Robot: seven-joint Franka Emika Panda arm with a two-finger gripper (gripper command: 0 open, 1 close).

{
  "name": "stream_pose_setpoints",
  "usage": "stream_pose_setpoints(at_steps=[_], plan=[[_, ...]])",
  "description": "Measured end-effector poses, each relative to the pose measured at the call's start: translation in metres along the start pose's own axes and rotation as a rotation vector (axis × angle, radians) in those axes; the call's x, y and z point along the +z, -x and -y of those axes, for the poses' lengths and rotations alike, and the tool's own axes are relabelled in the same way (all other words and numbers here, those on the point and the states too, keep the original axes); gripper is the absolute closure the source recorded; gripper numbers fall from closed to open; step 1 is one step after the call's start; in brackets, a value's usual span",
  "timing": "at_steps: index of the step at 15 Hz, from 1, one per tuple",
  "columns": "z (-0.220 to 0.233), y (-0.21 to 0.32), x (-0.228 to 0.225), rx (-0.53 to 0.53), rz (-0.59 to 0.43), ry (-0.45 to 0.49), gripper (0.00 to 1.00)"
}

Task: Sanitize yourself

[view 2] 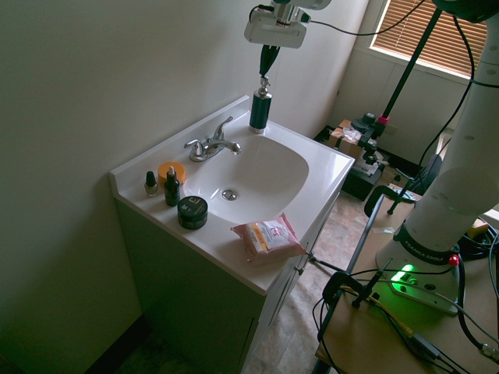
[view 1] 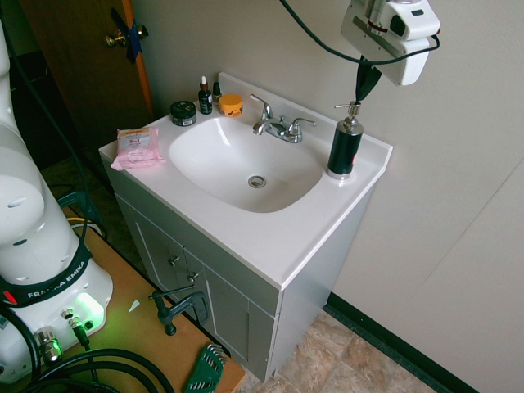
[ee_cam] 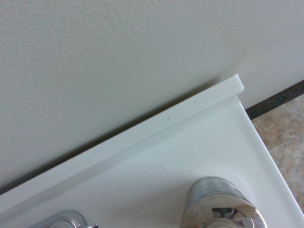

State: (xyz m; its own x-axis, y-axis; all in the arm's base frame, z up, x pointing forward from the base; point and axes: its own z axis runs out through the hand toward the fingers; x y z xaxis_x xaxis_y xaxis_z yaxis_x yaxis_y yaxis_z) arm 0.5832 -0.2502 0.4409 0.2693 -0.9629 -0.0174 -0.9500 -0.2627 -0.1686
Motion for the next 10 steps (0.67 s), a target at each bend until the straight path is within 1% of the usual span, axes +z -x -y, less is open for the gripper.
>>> stream_pose_setpoints(at_steps=[8,10], plan=[[-0.009,-0.005,0.001,0.015,0.012,-0.012,1.0],[-0.016,-0.002,0.009,0.017,0.017,-0.007,1.0]])
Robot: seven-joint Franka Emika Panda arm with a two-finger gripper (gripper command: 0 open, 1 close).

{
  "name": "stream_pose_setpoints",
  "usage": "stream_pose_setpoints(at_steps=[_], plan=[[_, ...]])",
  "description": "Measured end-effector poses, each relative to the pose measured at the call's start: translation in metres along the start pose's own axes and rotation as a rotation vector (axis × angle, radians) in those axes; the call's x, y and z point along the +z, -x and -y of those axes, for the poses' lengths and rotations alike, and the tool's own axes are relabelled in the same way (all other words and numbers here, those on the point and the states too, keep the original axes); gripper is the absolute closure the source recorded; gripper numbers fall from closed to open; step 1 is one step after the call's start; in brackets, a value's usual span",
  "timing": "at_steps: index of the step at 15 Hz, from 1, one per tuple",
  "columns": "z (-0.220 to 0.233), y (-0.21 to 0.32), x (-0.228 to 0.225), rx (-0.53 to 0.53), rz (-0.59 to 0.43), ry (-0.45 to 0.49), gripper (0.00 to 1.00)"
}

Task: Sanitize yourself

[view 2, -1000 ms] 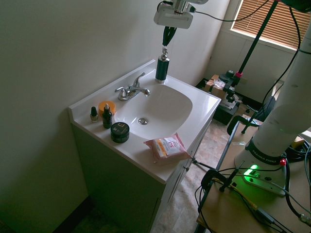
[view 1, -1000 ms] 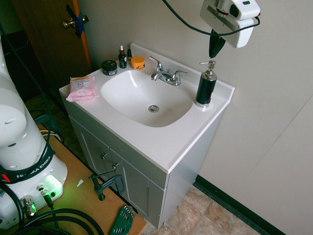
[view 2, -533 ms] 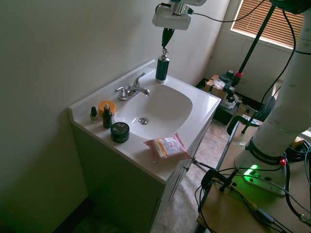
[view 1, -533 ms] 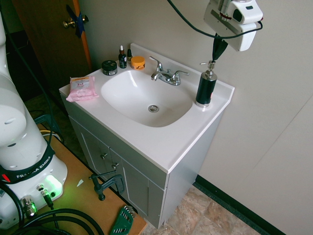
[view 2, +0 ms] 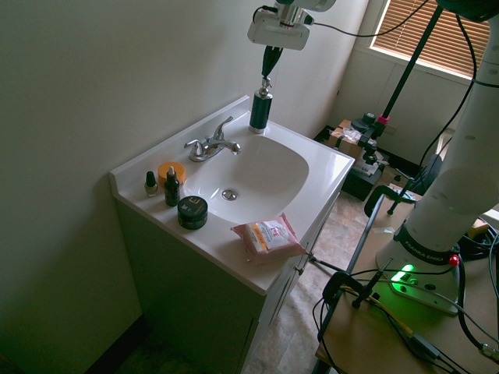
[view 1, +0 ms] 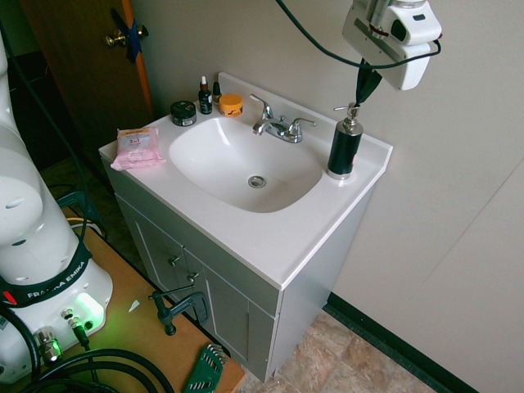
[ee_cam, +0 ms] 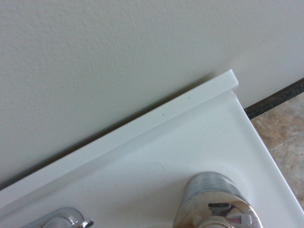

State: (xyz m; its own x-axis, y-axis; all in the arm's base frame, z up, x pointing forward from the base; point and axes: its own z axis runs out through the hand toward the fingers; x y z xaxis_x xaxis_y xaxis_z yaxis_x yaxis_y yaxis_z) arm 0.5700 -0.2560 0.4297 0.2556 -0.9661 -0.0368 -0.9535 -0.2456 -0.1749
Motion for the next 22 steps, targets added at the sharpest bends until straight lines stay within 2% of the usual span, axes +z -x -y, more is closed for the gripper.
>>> stream_pose_setpoints(at_steps=[6,11,12,15,22], plan=[[-0.008,0.006,0.0,0.001,0.001,-0.018,1.0],[-0.014,0.019,-0.034,-0.044,0.021,-0.052,1.0],[-0.017,0.027,-0.042,-0.06,0.029,-0.057,0.0],[-0.032,0.059,-0.049,-0.123,0.057,-0.048,0.0],[-0.061,0.151,-0.016,-0.316,0.07,0.041,0.0]])
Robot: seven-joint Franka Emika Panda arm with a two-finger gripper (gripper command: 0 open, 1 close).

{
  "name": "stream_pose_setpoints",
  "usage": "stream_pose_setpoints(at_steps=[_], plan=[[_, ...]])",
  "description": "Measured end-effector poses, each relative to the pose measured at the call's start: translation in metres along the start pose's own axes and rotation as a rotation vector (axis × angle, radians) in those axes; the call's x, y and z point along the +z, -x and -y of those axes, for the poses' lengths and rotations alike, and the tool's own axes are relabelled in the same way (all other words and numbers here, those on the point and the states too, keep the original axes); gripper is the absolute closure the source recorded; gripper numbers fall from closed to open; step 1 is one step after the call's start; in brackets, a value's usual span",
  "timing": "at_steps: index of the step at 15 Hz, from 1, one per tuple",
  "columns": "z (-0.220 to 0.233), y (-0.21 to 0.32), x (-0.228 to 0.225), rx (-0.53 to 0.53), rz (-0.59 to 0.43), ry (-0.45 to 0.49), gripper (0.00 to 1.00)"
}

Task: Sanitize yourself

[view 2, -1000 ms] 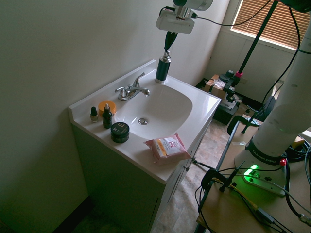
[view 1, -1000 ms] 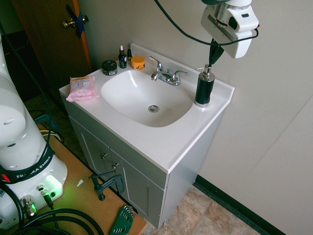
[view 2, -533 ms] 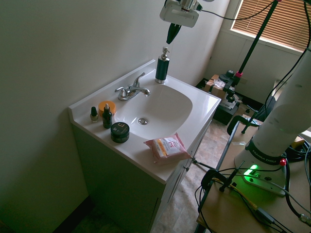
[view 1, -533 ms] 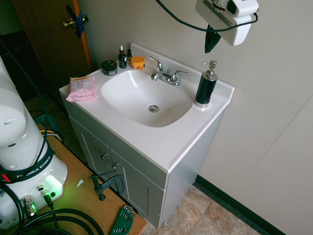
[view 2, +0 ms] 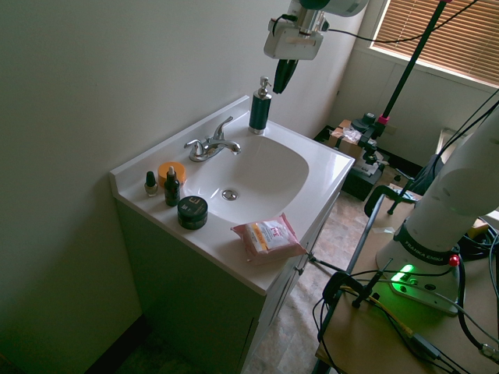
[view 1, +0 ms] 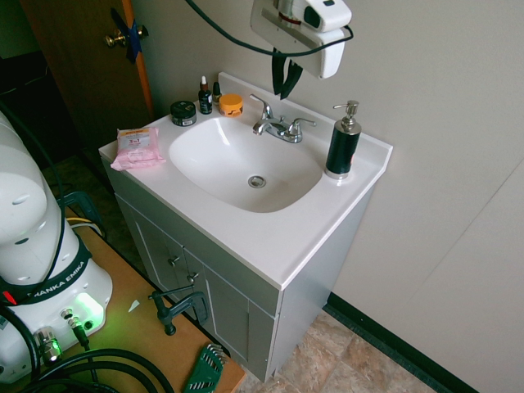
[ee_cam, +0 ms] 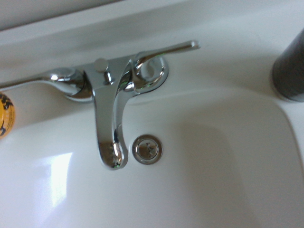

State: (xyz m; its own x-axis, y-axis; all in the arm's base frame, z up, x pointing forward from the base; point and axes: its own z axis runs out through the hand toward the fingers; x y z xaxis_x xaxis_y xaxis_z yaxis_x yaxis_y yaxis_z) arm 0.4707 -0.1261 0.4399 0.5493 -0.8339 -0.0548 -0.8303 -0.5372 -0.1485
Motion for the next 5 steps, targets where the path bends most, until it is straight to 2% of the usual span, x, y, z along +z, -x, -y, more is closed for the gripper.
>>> stream_pose_setpoints(at_steps=[5], plan=[[-0.001,0.026,0.015,-0.045,0.005,0.031,0.0]])
